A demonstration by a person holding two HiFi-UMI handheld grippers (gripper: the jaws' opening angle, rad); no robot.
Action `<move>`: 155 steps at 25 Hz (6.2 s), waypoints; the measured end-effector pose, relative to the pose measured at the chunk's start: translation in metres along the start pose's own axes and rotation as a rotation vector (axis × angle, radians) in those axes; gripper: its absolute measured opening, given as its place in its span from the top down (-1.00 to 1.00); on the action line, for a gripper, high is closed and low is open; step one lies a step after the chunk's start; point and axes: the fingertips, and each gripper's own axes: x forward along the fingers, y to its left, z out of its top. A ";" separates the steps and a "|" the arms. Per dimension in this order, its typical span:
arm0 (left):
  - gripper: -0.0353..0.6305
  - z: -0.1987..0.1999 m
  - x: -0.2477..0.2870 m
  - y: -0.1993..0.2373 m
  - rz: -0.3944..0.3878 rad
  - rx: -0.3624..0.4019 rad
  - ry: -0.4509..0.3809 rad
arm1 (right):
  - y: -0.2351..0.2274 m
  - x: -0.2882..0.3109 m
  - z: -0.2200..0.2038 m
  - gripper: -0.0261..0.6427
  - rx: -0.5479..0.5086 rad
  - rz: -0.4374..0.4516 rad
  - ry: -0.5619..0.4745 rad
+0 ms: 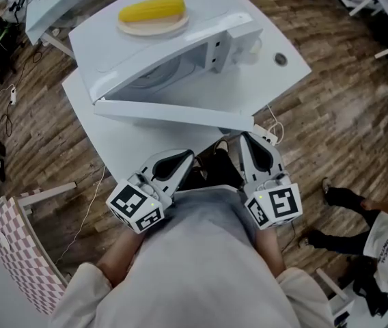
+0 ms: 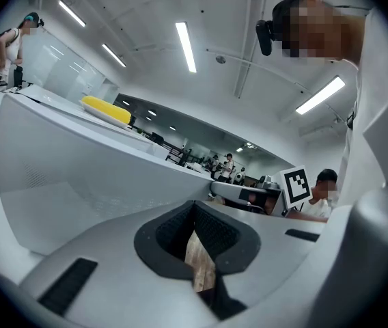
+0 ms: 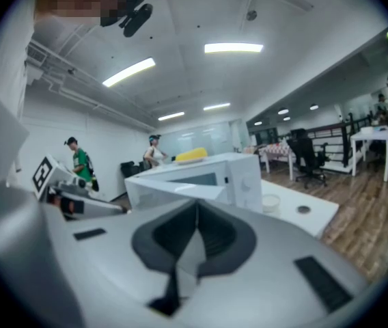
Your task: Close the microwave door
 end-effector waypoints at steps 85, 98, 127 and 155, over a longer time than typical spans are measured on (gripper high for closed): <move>0.83 0.066 0.077 0.087 0.117 -0.046 -0.103 | -0.059 0.137 0.041 0.85 -0.037 0.146 0.063; 0.84 0.072 0.090 0.104 0.150 -0.081 -0.116 | -0.067 0.162 0.044 0.85 -0.038 0.186 0.092; 0.84 0.066 0.112 0.122 0.176 -0.132 -0.137 | -0.068 0.175 0.045 0.85 -0.029 0.244 0.102; 0.84 0.080 0.057 0.086 0.222 -0.049 -0.212 | -0.043 0.119 0.057 0.85 -0.053 0.357 0.138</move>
